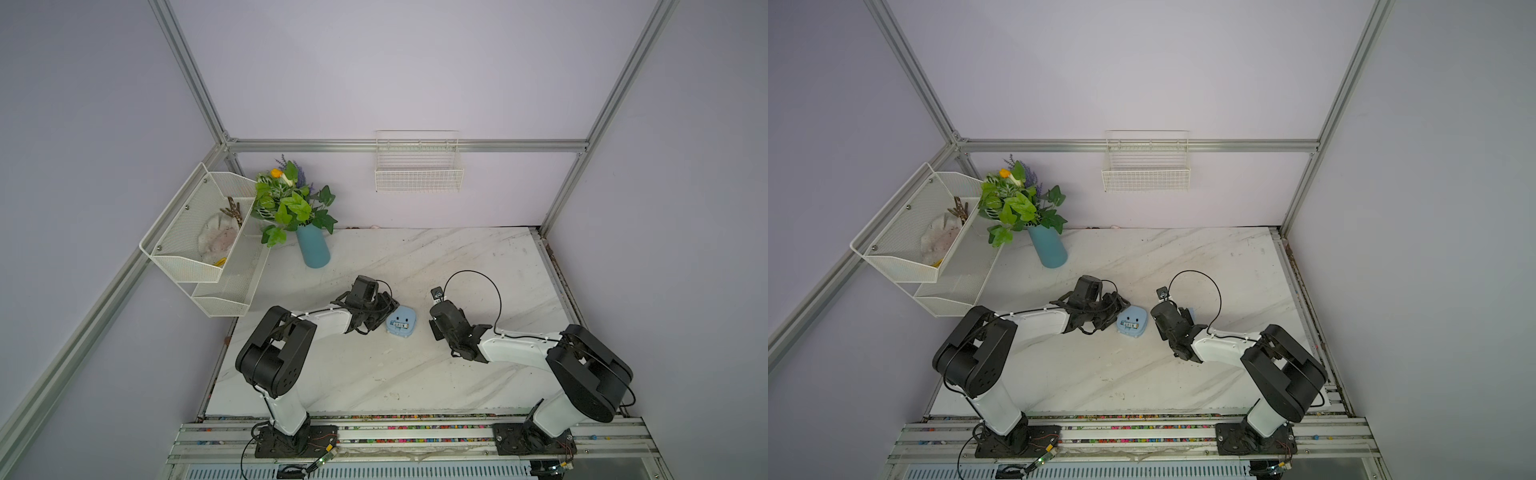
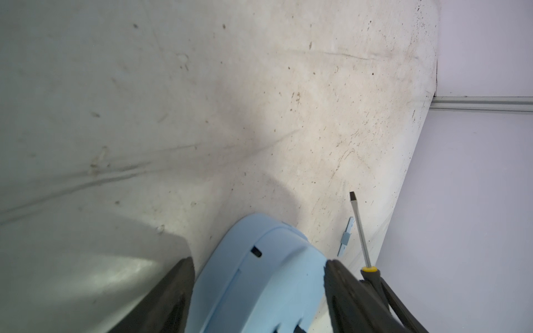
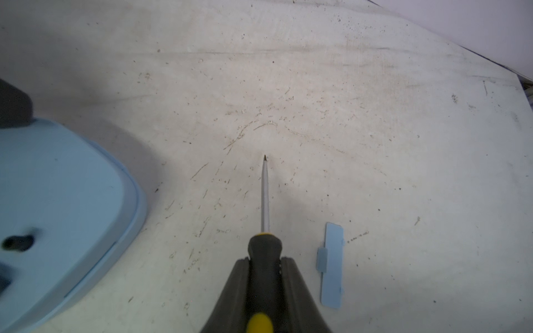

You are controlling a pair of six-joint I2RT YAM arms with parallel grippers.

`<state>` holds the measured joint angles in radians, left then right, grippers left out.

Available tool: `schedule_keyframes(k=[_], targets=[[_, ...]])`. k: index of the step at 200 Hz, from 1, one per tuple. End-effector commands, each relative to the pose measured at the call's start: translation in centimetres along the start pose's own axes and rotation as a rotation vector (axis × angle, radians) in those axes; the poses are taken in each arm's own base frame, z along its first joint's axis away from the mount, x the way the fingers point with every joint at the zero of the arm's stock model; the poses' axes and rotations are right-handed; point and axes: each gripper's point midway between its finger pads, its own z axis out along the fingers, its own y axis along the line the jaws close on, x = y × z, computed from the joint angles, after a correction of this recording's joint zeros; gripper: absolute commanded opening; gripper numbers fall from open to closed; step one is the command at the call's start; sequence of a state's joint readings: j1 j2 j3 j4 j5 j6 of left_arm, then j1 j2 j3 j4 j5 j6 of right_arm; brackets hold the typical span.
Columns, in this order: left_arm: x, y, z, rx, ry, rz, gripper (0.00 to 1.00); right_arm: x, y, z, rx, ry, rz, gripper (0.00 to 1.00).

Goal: Remove the battery from the alarm
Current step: Place the screwdriver at the center of the board.

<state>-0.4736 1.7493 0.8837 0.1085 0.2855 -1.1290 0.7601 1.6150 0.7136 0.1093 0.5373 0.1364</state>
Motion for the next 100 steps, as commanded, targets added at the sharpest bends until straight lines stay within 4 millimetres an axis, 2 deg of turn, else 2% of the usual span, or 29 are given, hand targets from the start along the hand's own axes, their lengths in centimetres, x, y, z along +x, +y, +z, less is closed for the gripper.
schedule_keyframes(k=[1, 40, 56, 100], targets=[[0.9, 1.7, -0.4, -0.043, 0.008, -0.004, 0.75, -0.2, -0.2, 0.4, 0.064, -0.044, 0.016, 0.00], [0.9, 1.7, -0.3, -0.044, 0.008, -0.003, 0.75, 1.4, 0.5, 0.7, 0.074, 0.048, 0.019, 0.00], [0.9, 1.6, -0.3, -0.043, 0.009, -0.002, 0.75, 2.0, 0.8, 0.7, 0.067, 0.092, 0.043, 0.04], [0.7, 1.3, 0.0, -0.037, 0.014, 0.001, 0.75, 5.7, 1.6, 1.0, 0.042, 0.247, 0.080, 0.15]])
